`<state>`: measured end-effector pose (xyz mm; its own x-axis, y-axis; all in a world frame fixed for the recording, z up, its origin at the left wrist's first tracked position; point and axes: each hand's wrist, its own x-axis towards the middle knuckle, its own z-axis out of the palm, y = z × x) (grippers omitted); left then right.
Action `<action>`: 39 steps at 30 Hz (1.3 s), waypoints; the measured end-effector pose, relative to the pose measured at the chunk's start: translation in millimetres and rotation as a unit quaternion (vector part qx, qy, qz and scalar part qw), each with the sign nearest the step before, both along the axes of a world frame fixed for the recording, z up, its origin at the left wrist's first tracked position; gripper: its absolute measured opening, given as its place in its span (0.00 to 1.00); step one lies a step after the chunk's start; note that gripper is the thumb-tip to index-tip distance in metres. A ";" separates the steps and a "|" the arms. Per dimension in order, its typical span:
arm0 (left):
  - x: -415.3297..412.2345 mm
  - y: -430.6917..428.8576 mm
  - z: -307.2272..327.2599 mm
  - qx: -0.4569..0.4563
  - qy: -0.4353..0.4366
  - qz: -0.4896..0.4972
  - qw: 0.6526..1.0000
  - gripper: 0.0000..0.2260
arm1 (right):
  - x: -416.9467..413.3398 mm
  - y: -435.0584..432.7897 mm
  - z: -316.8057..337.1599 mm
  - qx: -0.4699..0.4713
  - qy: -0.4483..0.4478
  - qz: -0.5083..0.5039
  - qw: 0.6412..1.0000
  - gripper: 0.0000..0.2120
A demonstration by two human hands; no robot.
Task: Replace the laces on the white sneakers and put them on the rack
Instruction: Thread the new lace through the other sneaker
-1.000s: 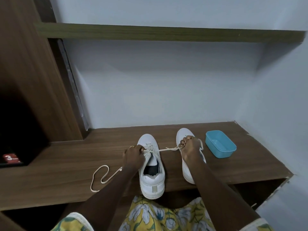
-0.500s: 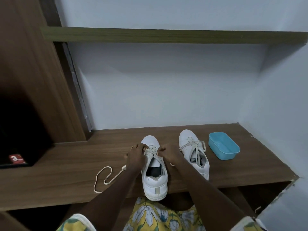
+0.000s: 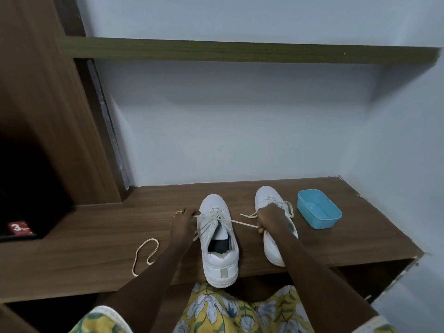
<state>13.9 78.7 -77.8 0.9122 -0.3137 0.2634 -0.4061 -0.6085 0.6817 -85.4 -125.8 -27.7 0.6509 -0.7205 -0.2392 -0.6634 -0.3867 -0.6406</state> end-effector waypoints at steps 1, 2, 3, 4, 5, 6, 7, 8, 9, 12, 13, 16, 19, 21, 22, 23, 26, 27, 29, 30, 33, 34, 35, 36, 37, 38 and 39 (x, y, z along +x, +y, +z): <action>-0.3 1.2 0.8 -0.006 0.002 0.012 1.000 0.13 | -2.5 -2.8 1.8 -0.034 0.004 0.006 0.999 0.13; -0.6 1.5 1.6 -0.009 0.006 0.026 1.000 0.13 | -4.9 -5.9 3.4 -0.078 0.001 0.010 0.997 0.12; -1.3 1.5 3.0 -0.013 0.008 0.040 0.999 0.14 | -6.8 -8.2 5.9 -0.108 -0.002 0.008 0.994 0.10; -0.7 1.0 3.7 -0.021 0.009 0.053 0.998 0.14 | -8.0 -8.2 11.6 -0.122 0.005 0.009 0.992 0.08; 0.6 0.6 4.4 -0.028 0.010 0.065 0.997 0.14 | -8.6 -9.8 15.0 -0.139 0.023 0.018 0.990 0.08; 2.1 0.8 4.8 -0.037 0.012 0.075 0.996 0.14 | -7.6 -12.4 17.8 -0.156 0.049 0.020 0.986 0.10; 2.9 1.0 5.4 -0.046 0.017 0.084 0.995 0.13 | -6.8 -12.6 21.1 -0.173 0.075 0.015 0.982 0.12; 3.3 1.6 5.9 -0.055 0.024 0.093 0.994 0.13 | -7.0 -12.4 24.6 -0.192 0.097 0.015 0.976 0.14; 2.8 2.3 6.6 -0.064 0.029 0.101 0.992 0.13 | -7.5 -9.2 27.1 -0.217 0.104 0.026 0.970 0.14; 1.1 1.8 7.2 -0.086 0.031 0.113 0.989 0.12 | -1.5 5.5 20.4 -0.253 0.079 0.111 0.958 0.10; 0.6 0.6 7.5 -0.090 0.029 0.113 0.989 0.12 | 1.7 11.3 16.3 -0.232 0.061 0.137 0.961 0.10; -2.0 -2.7 12.8 -0.104 0.017 0.110 0.988 0.12 | 14.2 26.6 1.7 -0.129 0.021 0.192 0.973 0.10; -4.4 -4.3 19.9 -0.120 0.006 0.101 0.988 0.12 | 16.5 41.7 -4.2 -0.059 -0.049 0.202 0.976 0.08; -4.4 -5.3 23.5 -0.121 0.003 0.095 0.988 0.12 | 16.1 48.6 -6.4 -0.031 -0.096 0.184 0.978 0.06; -3.2 -5.5 23.4 -0.115 -0.001 0.090 0.989 0.12 | 15.8 50.2 -6.5 -0.026 -0.109 0.170 0.979 0.07; -2.8 -5.6 23.4 -0.107 -0.005 0.087 0.990 0.12 | 14.8 50.6 -6.5 -0.026 -0.122 0.155 0.980 0.08; -3.3 -3.7 22.4 -0.076 -0.010 0.085 0.993 0.12 | 13.3 48.0 -3.0 -0.026 -0.082 0.129 0.988 0.09; -4.5 -3.0 22.7 -0.063 -0.012 0.081 0.995 0.13 | 13.2 45.3 -2.3 -0.051 -0.053 0.135 0.988 0.09; -7.0 -2.5 20.8 -0.032 -0.022 0.058 0.998 0.15 | 13.7 37.9 -4.0 -0.104 -0.001 0.127 0.986 0.13; -7.6 -2.1 18.0 -0.013 -0.033 0.044 0.998 0.15 | 13.9 33.7 -6.0 -0.110 0.005 0.119 0.987 0.14; -2.9 -2.0 3.5 0.050 -0.042 0.020 0.998 0.13 | 6.7 30.6 -0.1 -0.150 0.031 0.109 0.982 0.08; -0.5 -1.6 -0.6 0.062 -0.035 0.021 0.997 0.11 | 2.8 30.9 5.0 -0.167 0.044 0.110 0.979 0.10; 0.6 -1.6 -2.0 0.067 -0.026 0.026 0.997 0.10 | -0.4 30.4 9.8 -0.184 0.057 0.113 0.975 0.12; 0.6 -1.9 -1.4 0.067 -0.022 0.032 0.997 0.10 | -2.8 28.8 12.7 -0.201 0.072 0.115 0.970 0.13; -0.2 -2.3 0.3 0.067 -0.018 0.034 0.997 0.10 | -5.0 26.9 15.4 -0.214 0.082 0.112 0.967 0.13; -1.4 -2.9 2.0 0.070 -0.014 0.028 0.997 0.11 | -6.4 25.6 17.1 -0.225 0.096 0.106 0.964 0.14; -3.3 -3.4 4.2 0.076 -0.010 0.017 0.997 0.13 | -7.3 25.1 18.7 -0.231 0.108 0.104 0.961 0.15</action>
